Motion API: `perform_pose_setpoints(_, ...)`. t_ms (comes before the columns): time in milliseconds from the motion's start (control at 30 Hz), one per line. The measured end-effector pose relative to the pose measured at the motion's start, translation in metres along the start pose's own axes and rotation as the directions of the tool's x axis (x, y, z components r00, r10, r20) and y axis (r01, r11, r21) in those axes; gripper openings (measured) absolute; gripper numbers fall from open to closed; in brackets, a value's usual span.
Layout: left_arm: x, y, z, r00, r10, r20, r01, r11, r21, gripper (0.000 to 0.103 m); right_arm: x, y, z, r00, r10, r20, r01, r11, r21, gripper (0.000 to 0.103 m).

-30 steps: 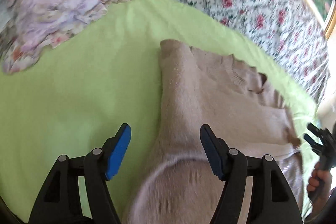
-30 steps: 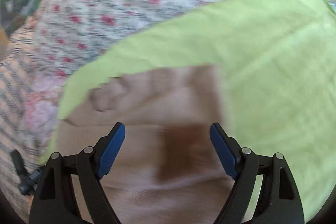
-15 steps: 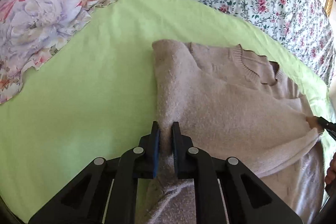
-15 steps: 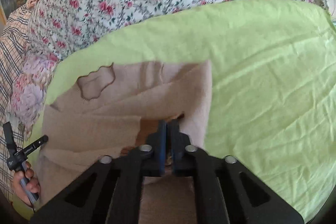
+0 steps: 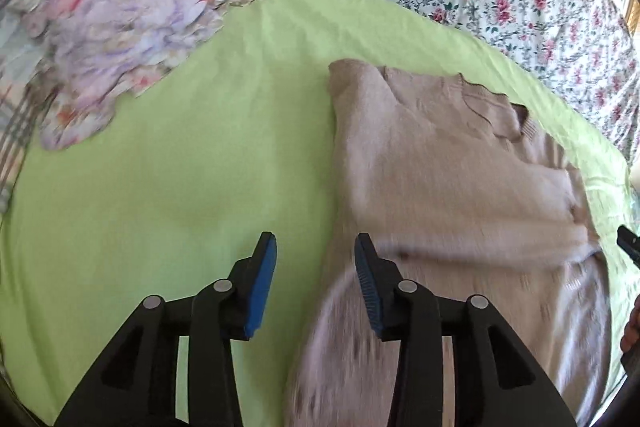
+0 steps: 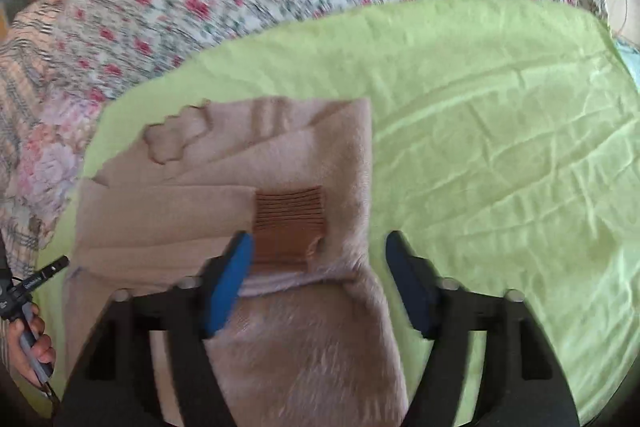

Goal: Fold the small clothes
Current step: 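Grasp the brown ribbed hem with the left gripper while the right gripper grasps it too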

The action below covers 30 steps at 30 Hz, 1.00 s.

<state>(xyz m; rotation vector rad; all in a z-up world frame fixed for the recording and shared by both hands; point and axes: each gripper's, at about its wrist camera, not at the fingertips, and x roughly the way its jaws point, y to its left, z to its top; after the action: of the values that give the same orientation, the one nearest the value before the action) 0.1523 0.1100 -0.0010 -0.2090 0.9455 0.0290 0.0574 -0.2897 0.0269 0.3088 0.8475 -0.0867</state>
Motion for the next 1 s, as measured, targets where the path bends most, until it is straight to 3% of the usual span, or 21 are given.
perform_pose_setpoints(167,-0.035,0.006,-0.043,0.999,-0.045,-0.017,0.045,0.999,-0.029,0.049,-0.033,-0.002,-0.018,0.999,0.035,0.0,-0.035,0.999,0.018,0.071)
perform_pose_setpoints(233,-0.05,0.01,-0.064,0.997,-0.069,-0.025,0.068,0.996,-0.05,0.058,-0.039,-0.005,-0.028,0.999,0.034,-0.011,-0.033,0.999,0.025,0.071)
perform_pose_setpoints(433,-0.081,0.017,-0.117,0.993,-0.102,-0.059,0.099,0.993,-0.058,0.064,-0.059,-0.015,-0.07,0.998,0.044,-0.051,-0.041,0.997,0.058,0.071)
perform_pose_setpoints(733,-0.112,0.03,-0.18,0.986,-0.136,-0.097,0.13,0.99,-0.062,0.066,-0.086,-0.02,-0.113,0.994,0.084,-0.073,-0.079,0.994,0.069,0.071)
perform_pose_setpoints(1000,-0.127,0.021,-0.217,0.96,-0.242,-0.144,0.241,0.97,-0.024,0.066,-0.128,-0.034,-0.155,0.972,0.221,-0.079,-0.216,0.974,0.075,0.071)
